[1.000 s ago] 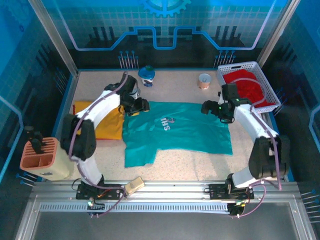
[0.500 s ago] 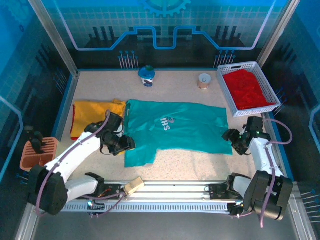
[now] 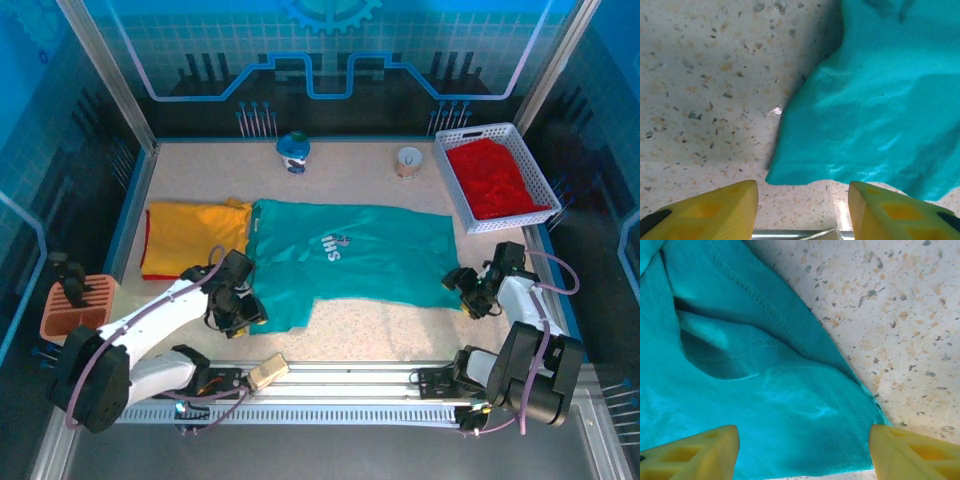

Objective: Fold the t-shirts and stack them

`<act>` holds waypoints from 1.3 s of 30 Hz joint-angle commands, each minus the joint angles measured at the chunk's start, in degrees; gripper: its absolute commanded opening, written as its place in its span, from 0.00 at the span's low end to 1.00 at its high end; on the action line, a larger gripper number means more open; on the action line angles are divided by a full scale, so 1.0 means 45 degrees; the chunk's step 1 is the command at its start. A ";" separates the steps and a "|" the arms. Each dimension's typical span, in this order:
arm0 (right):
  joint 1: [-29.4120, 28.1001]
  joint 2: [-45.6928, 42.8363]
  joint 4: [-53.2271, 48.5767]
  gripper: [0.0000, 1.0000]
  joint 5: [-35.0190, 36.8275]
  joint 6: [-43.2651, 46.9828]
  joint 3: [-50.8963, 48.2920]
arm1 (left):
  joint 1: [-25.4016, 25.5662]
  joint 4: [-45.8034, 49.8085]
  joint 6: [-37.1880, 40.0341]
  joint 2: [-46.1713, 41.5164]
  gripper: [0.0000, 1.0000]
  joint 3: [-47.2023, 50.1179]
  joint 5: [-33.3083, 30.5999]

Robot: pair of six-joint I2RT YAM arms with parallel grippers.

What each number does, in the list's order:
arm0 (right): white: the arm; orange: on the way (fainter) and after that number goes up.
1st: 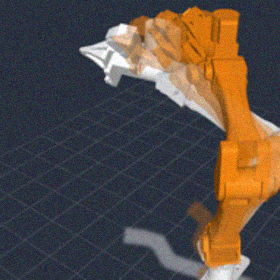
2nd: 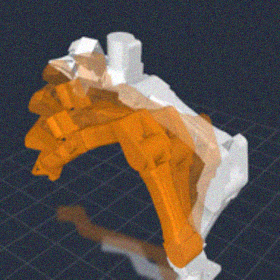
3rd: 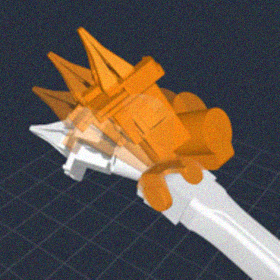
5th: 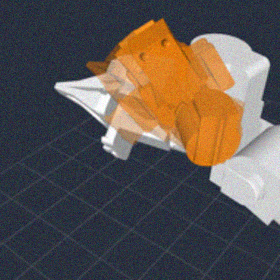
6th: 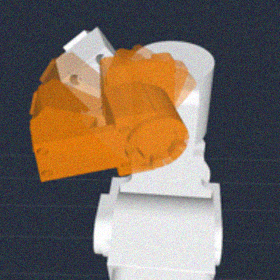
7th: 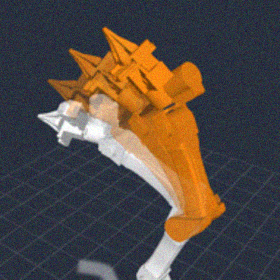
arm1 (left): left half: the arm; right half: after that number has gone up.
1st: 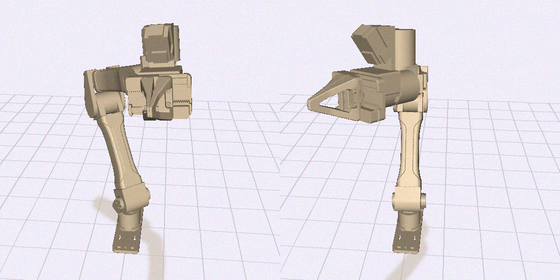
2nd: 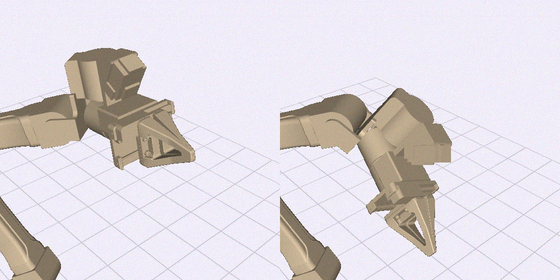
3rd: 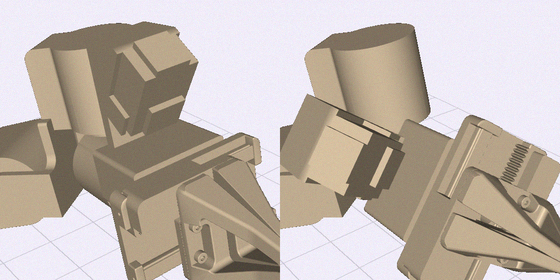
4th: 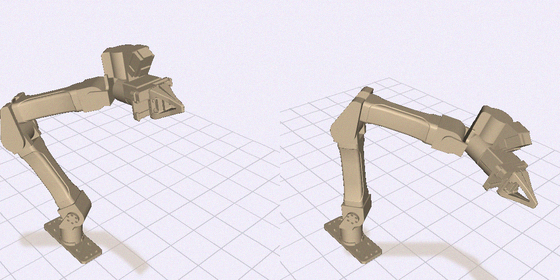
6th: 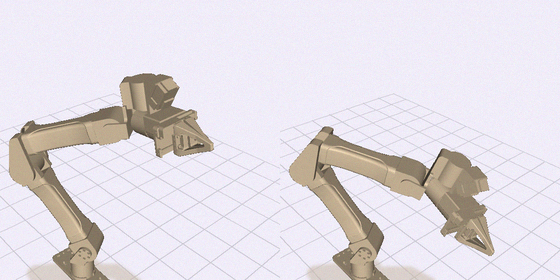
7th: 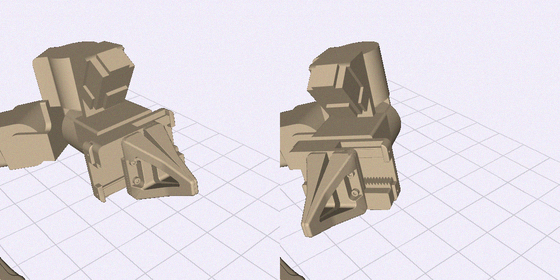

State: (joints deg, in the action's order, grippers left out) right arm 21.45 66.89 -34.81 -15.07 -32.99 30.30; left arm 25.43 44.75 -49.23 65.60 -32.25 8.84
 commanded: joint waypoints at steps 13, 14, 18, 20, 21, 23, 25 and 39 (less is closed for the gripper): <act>0.0187 0.0268 -0.0095 0.68 0.0637 0.0011 0.0158 | 0.0130 -0.1491 -0.0046 0.2044 0.37 0.0293 0.0007; 0.0178 0.0324 -0.0098 0.67 0.0620 0.0008 0.0165 | 0.0167 -0.1542 -0.0018 0.2132 0.35 0.0245 0.0007; 0.0174 0.0520 0.0105 0.63 0.0471 0.0143 0.0163 | 0.0188 -0.1780 0.0171 0.2312 0.26 0.0051 -0.0039; 0.0177 0.0611 0.0239 0.60 0.0471 0.0125 0.0125 | 0.0179 -0.1770 0.0304 0.2380 0.21 -0.0113 -0.0070; 0.0184 0.0677 0.0319 0.57 0.0440 0.0125 0.0085 | 0.0189 -0.1771 0.0381 0.2406 0.19 -0.0208 -0.0070; 0.0178 0.0857 0.0492 0.53 0.0344 0.0124 0.0024 | 0.0189 -0.1798 0.0431 0.2414 0.16 -0.0287 -0.0036; 0.0172 0.1019 0.0600 0.50 0.0315 0.0125 0.0002 | 0.0189 -0.1877 0.0433 0.2394 0.14 -0.0294 0.0020; 0.0109 -0.0653 -0.1196 0.71 0.0814 -0.0159 0.0249 | 0.0179 -0.1840 0.0520 0.2087 0.09 -0.0333 0.0135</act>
State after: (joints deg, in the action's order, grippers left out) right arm 21.45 66.81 -34.76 -13.21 -32.84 30.52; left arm 25.58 44.66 -47.90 74.63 -33.45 6.92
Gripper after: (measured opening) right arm 0.715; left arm 0.089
